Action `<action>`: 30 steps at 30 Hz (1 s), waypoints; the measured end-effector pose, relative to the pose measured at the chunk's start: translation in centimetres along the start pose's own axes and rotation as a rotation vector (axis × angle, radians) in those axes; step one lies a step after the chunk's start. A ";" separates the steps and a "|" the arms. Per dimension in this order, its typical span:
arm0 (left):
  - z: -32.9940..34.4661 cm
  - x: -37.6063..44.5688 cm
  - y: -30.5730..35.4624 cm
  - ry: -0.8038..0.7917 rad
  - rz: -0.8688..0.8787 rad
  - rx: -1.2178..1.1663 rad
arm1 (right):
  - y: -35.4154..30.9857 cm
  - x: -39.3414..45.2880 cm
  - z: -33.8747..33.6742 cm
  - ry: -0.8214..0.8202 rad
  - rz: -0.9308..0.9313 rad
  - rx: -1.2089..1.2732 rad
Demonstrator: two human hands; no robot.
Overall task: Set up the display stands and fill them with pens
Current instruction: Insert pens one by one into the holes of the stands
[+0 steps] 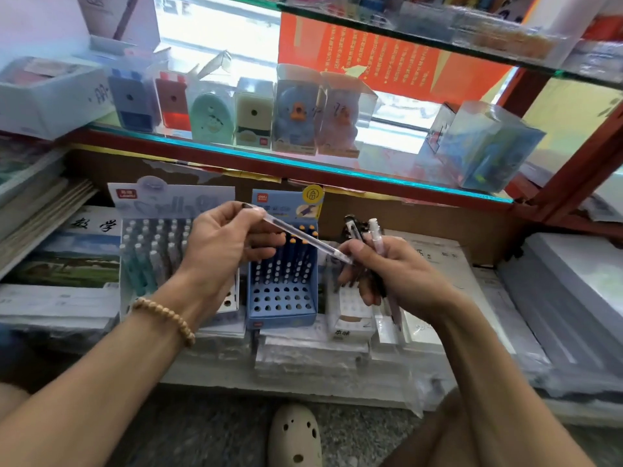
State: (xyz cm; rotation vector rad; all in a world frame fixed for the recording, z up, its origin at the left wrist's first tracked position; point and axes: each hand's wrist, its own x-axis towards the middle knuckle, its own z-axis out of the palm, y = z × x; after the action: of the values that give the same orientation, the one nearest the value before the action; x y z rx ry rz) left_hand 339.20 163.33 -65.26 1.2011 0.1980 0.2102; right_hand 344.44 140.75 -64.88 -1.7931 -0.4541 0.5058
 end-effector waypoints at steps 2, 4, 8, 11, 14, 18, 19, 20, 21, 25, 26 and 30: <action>0.7 0.2 0.3 0.020 0.012 -0.021 | 0.5 -0.2 -0.5 0.040 0.039 0.141; 1.7 0.4 0.5 0.019 0.047 0.016 | 0.7 -0.3 -1.1 0.144 0.069 0.202; 3.1 0.8 0.4 -0.010 0.113 0.141 | 0.3 -0.7 -2.0 0.381 0.073 0.142; 3.7 0.7 -0.2 -0.018 0.103 0.141 | 0.3 -1.1 -3.1 0.519 0.061 0.177; 3.7 0.8 -0.8 -0.013 0.047 0.077 | 0.4 -1.5 -3.9 0.649 0.070 0.051; 2.9 0.9 -0.8 -0.002 -0.032 -0.010 | 1.2 -1.2 -4.4 0.775 0.015 -0.222; 2.7 0.8 -0.9 -0.004 -0.047 -0.020 | 1.5 -1.1 -4.5 0.784 0.011 -0.265; 2.6 0.8 -0.9 -0.010 -0.058 -0.026 | 1.9 -1.0 -4.6 0.783 0.018 -0.302; 2.5 0.8 -1.0 -0.017 -0.066 -0.028 | 2.2 -0.9 -4.6 0.775 0.029 -0.337; 1.9 0.9 -1.5 -0.017 -0.094 -0.024 | 3.1 -0.4 -4.3 0.718 0.056 -0.397; 1.7 0.9 -1.7 -0.016 -0.097 -0.015 | 3.3 -0.1 -4.2 0.701 0.069 -0.406; 0.9 0.7 -2.1 -0.027 -0.098 0.013 | 4.1 0.7 -4.0 0.651 0.126 -0.426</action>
State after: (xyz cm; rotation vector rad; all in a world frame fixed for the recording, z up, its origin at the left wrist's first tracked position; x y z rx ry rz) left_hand 340.21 161.95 -66.90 1.2033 0.2347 0.1074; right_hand 347.46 136.88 -67.90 -2.2721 0.0138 -0.1215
